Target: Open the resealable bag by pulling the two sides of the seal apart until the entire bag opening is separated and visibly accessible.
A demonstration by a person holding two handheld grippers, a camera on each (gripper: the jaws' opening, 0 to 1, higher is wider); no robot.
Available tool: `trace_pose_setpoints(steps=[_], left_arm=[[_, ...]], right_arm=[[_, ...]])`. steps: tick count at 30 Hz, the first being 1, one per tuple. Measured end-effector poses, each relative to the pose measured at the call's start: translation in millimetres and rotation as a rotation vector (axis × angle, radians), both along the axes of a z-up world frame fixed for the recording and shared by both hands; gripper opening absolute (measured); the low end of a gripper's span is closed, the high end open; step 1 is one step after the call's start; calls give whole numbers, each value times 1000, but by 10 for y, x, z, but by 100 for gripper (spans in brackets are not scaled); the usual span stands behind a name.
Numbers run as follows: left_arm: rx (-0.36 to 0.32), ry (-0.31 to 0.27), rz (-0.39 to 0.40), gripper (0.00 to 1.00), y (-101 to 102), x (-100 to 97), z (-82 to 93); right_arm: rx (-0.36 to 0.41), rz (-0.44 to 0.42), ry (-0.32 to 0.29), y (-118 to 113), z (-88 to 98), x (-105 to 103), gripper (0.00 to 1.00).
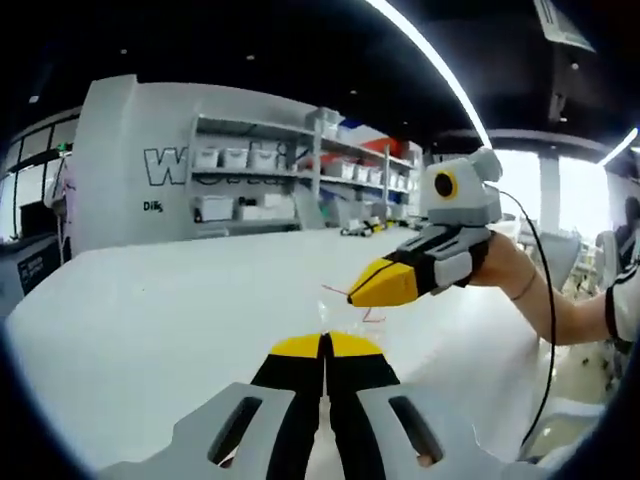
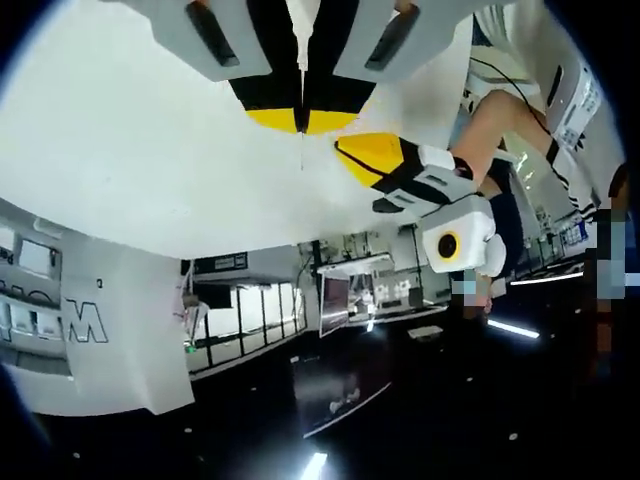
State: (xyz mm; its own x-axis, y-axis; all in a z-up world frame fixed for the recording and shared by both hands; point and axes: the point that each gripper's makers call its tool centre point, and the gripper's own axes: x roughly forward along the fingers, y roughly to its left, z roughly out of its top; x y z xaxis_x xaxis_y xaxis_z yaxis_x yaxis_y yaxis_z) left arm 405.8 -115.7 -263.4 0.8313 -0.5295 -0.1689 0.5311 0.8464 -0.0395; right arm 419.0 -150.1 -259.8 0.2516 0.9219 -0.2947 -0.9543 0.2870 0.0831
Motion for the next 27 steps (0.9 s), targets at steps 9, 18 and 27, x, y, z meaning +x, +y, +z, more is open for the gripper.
trace_pose_setpoints(steps=[9,18,27], left_arm=[[25,28,14,0,46,36,-43],[28,33,22,0,76,57,-49],[33,23,20,0,44,63,-68]], right_arm=[[-9,-36,-3,-109,-37,93,0],[-5,-48,2,-176,-57,120,0],[2,-54,-5,-184,-66,114,0]])
